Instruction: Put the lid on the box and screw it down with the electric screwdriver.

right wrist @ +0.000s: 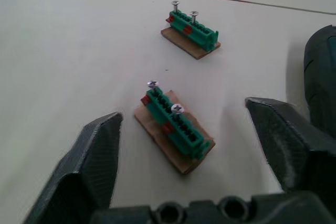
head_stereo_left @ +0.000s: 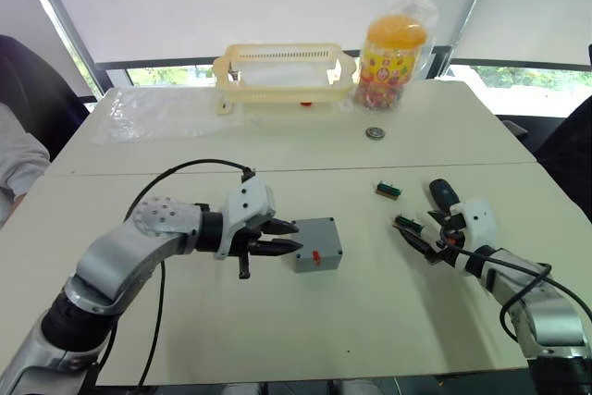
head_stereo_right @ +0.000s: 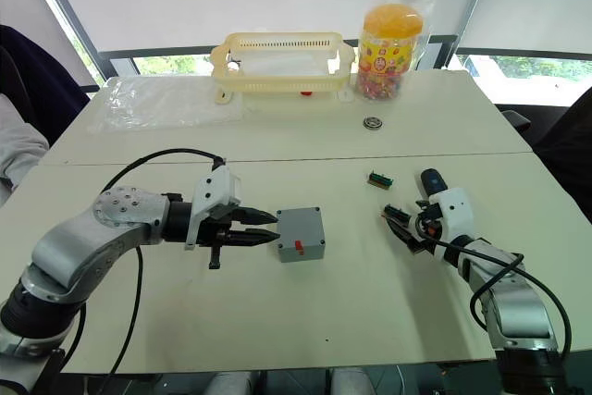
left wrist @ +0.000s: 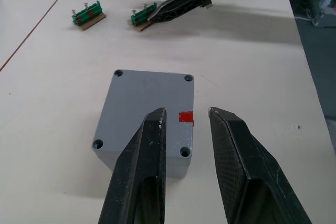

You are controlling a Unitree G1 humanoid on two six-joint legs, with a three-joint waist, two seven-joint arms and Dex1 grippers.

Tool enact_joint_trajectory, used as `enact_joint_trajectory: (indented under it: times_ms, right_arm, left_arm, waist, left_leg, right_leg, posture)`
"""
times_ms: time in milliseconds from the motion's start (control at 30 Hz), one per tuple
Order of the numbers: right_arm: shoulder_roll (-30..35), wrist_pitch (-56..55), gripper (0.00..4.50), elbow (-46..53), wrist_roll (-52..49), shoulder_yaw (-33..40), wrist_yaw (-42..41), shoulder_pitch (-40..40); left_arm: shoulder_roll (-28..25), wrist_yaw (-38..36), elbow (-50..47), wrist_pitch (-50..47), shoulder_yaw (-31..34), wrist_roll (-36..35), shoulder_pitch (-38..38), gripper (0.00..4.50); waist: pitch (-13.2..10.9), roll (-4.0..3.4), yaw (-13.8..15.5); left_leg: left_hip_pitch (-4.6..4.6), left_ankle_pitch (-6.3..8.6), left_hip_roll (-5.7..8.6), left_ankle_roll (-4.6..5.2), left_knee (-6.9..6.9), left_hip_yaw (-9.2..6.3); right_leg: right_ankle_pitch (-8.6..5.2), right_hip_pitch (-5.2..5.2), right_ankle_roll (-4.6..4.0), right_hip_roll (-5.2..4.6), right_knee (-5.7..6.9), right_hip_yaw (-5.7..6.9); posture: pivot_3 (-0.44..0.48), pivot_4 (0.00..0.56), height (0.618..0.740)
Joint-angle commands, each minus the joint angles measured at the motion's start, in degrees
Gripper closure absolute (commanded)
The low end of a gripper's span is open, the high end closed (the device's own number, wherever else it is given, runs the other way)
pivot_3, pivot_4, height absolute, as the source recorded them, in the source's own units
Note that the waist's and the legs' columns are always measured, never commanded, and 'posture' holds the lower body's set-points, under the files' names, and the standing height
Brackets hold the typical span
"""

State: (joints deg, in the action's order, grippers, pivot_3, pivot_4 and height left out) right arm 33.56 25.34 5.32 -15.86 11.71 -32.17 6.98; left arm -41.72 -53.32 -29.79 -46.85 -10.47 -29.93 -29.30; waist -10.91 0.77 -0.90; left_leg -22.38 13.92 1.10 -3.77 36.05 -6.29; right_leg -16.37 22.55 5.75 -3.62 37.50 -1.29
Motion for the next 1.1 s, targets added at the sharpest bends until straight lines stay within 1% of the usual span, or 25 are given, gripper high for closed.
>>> enact_joint_trajectory:
  times_ms: [33,333,433,500,533,567,900,1100]
  right_arm:
    - [0.42,-2.64,1.78,-1.87,0.8,-0.04,-0.53,2.11]
    - [-0.12,-4.92,1.78,-5.58,1.43,-0.78,-0.98,4.08]
    - [-0.29,-5.37,2.6,-5.77,1.54,-1.04,-1.04,4.12]
    - [-0.36,-5.67,3.66,-5.9,1.65,-1.22,-1.07,4.06]
    - [-0.34,-5.85,4.28,-5.94,1.74,-1.37,-1.1,3.97]
    - [-0.32,-5.98,4.46,-5.99,1.78,-1.49,-1.11,3.93]
    - [-0.84,-6.92,4.46,-5.01,2.19,-2.0,-1.02,3.17]
    - [-0.88,-7.12,4.46,-3.22,1.46,-0.63,-0.26,3.62]
  left_arm:
    - [-0.05,0.62,-1.16,0.11,0.68,-0.29,-0.05,3.25]
    - [-0.44,1.55,-1.36,-0.37,0.79,-0.63,0.63,3.25]
    - [-0.42,1.82,-1.44,-0.53,0.75,-0.68,0.74,3.25]
    - [-0.4,1.98,-1.53,-0.59,0.68,-0.71,0.84,3.25]
    - [-0.41,2.04,-1.59,-0.61,0.62,-0.72,0.93,3.25]
    - [-0.42,2.08,-1.61,-0.62,0.57,-0.73,0.96,3.25]
    - [-0.53,2.08,-0.65,-0.09,0.29,-0.24,0.53,3.25]
    - [-0.44,1.95,-0.03,0.59,-0.08,0.35,0.37,3.25]
  waist:
    - [0.0,0.0,-0.07]
    - [0.0,0.0,-0.04]
    - [0.0,0.0,-0.04]
    - [0.0,0.0,-0.04]
    - [0.0,0.0,-0.04]
    - [0.0,-0.01,-0.04]
    - [0.0,-0.01,-0.08]
    - [0.0,-0.01,-0.06]
  left_leg:
    - [0.0,0.0,0.0,0.0,0.0,0.0]
    - [0.0,0.0,0.0,0.0,0.02,0.0]
    - [0.0,0.0,0.0,0.0,0.02,0.0]
    - [0.0,0.0,0.0,0.0,0.02,0.0]
    - [0.0,0.0,0.0,0.0,0.02,0.0]
    - [0.0,0.0,0.0,0.0,0.02,0.0]
    - [0.01,0.0,0.0,0.0,0.02,0.0]
    - [0.01,0.0,0.0,0.0,0.02,0.0]
  right_leg:
    - [0.0,0.0,0.0,0.0,0.0,0.0]
    - [0.0,-0.01,0.0,0.0,0.01,-0.01]
    - [0.0,-0.01,0.0,0.0,0.01,0.0]
    - [0.0,-0.01,0.0,0.0,0.01,-0.01]
    - [0.0,-0.01,0.0,0.0,0.01,0.0]
    - [0.0,-0.01,0.0,0.0,0.01,-0.01]
    - [0.0,-0.01,0.0,0.0,0.01,-0.01]
    - [0.0,-0.01,0.0,0.0,0.01,-0.01]
  posture:
    - [0.0,0.15,0.74]
    - [0.0,0.15,0.74]
    - [0.0,0.15,0.74]
    - [0.0,0.15,0.74]
    - [0.0,0.15,0.74]
    - [0.0,0.15,0.74]
    - [0.0,0.15,0.74]
    - [0.0,0.15,0.74]
